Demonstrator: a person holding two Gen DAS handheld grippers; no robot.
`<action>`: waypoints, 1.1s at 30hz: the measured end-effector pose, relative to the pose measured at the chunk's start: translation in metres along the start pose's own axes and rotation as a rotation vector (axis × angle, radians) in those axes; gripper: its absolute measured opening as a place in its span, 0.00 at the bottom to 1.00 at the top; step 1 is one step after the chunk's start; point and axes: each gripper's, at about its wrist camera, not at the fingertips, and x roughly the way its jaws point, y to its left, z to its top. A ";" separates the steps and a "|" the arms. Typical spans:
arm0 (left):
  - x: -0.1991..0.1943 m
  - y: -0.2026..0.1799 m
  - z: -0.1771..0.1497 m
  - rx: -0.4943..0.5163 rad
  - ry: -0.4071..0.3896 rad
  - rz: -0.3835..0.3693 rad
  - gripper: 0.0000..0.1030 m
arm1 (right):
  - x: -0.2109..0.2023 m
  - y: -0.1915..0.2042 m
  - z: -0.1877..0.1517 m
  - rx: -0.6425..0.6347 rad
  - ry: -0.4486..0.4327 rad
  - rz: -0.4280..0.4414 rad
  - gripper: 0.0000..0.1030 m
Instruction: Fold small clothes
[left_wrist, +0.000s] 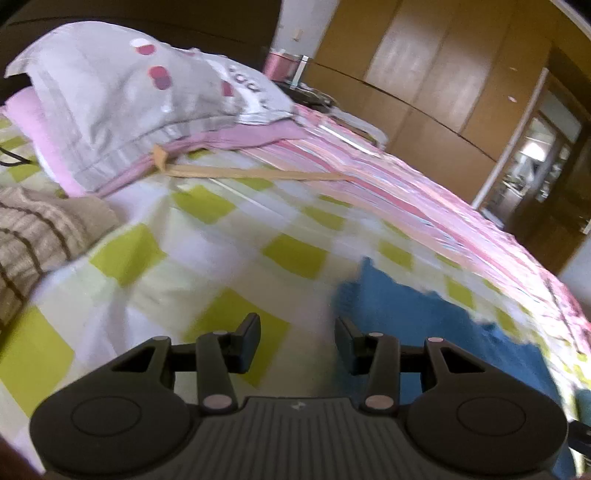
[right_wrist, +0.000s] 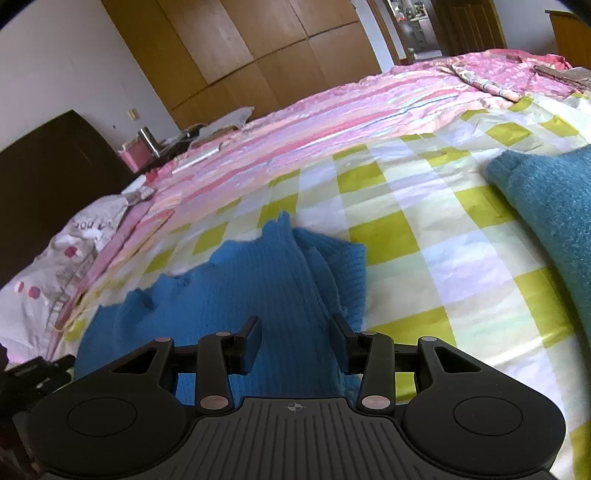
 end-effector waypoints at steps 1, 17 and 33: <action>-0.002 -0.003 0.000 0.006 0.017 -0.019 0.48 | -0.001 0.000 -0.001 -0.003 0.006 0.002 0.39; -0.027 -0.021 -0.036 0.074 0.126 -0.040 0.48 | -0.025 -0.003 -0.008 -0.063 0.065 -0.022 0.08; -0.031 -0.012 -0.044 0.019 0.109 0.025 0.49 | -0.040 0.033 -0.001 -0.188 -0.038 -0.163 0.24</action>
